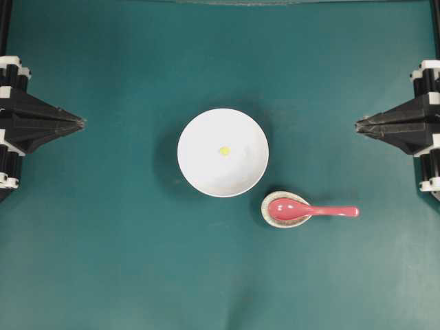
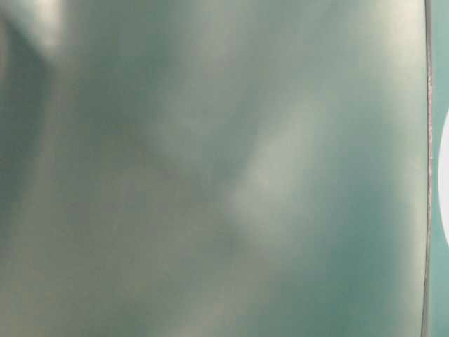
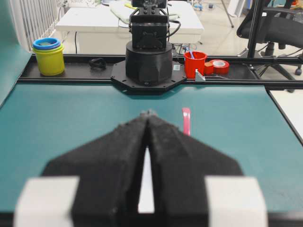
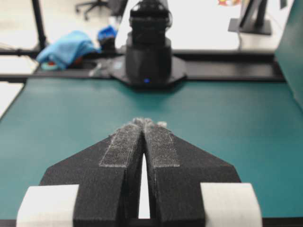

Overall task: Scoop the yellow hexagonal prism block from the bowl with a spoon using the right arm.
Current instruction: 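Move the right gripper toward the pink spoon handle in the spoon rest, then close the right gripper on the pink spoon handle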

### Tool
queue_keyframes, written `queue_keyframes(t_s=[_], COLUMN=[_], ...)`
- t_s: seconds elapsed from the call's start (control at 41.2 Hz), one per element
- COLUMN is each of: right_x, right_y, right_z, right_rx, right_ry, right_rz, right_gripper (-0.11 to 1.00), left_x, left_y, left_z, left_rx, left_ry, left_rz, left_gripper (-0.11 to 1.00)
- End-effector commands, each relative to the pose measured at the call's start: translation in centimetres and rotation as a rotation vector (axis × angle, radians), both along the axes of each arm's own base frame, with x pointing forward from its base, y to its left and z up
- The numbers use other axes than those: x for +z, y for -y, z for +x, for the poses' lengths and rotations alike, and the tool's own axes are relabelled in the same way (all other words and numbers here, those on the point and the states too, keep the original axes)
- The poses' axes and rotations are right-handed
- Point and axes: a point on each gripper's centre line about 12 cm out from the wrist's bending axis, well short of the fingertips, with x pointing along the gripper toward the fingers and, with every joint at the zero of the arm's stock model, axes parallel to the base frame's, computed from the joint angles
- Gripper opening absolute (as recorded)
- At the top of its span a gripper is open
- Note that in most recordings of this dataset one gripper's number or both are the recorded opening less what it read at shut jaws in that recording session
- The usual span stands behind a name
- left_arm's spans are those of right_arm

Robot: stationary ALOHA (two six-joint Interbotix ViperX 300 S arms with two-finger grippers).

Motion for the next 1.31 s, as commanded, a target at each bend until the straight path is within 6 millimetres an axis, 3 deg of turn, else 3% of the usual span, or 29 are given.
queue_keyframes(t_s=[0.0,0.17,0.267,0.8,1.285], right_x=[1.0,0.6,0.2,-7.4,-13.9], right_y=[0.0,0.0,0.0,-0.7,-4.5], right_z=[0.2,0.3,0.5,2.6,2.4], right_rx=[-0.002,-0.001,-0.002,0.0,0.033], right_ry=[0.026,0.012,-0.003,-0.091,-0.144], right_rz=[0.0,0.001,0.0,0.077,0.144], right_gripper=[0.06,0.46,0.58,0.55,0.55], left_x=[0.6,0.7,0.7,0.7,0.6], left_y=[-0.1,-0.1,-0.1,-0.1,0.0], left_z=[0.3,0.3,0.3,0.3,0.3], left_rx=[0.003,0.003,0.003,0.002,0.001], left_ry=[0.012,0.017,0.018,0.02,0.017], left_rz=[0.0,0.0,0.0,0.002,0.008], left_gripper=[-0.01,-0.01,-0.01,-0.01,-0.01])
